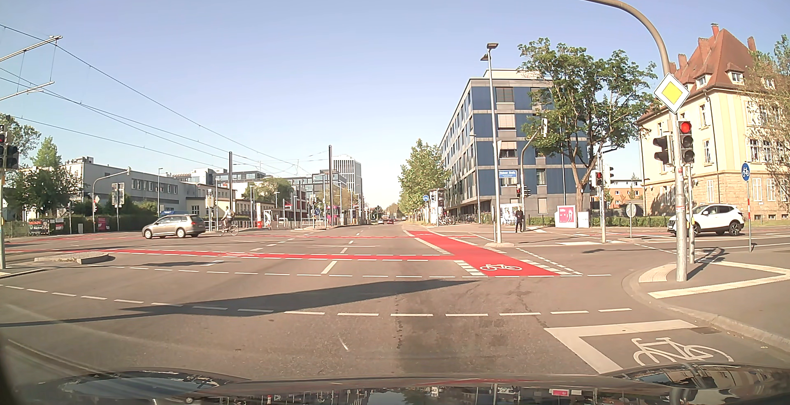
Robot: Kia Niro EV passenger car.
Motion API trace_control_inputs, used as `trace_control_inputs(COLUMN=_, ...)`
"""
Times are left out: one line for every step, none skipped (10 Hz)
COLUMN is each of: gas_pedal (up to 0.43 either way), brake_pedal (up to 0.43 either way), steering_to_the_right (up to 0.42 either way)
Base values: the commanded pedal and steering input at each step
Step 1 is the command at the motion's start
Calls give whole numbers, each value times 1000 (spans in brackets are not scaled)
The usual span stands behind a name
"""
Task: Follow the waypoints while adhering to traffic rules and regulations
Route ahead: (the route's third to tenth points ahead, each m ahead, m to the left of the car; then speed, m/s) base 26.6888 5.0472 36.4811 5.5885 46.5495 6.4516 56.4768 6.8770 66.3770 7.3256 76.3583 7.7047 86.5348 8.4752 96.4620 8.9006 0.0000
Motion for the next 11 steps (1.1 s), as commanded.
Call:
trace_control_inputs(gas_pedal=0, brake_pedal=183, steering_to_the_right=-51)
trace_control_inputs(gas_pedal=0, brake_pedal=183, steering_to_the_right=-51)
trace_control_inputs(gas_pedal=0, brake_pedal=183, steering_to_the_right=-51)
trace_control_inputs(gas_pedal=0, brake_pedal=183, steering_to_the_right=-51)
trace_control_inputs(gas_pedal=0, brake_pedal=183, steering_to_the_right=-51)
trace_control_inputs(gas_pedal=0, brake_pedal=183, steering_to_the_right=-51)
trace_control_inputs(gas_pedal=0, brake_pedal=183, steering_to_the_right=-51)
trace_control_inputs(gas_pedal=0, brake_pedal=183, steering_to_the_right=-51)
trace_control_inputs(gas_pedal=0, brake_pedal=183, steering_to_the_right=-51)
trace_control_inputs(gas_pedal=0, brake_pedal=183, steering_to_the_right=-51)
trace_control_inputs(gas_pedal=0, brake_pedal=183, steering_to_the_right=-51)
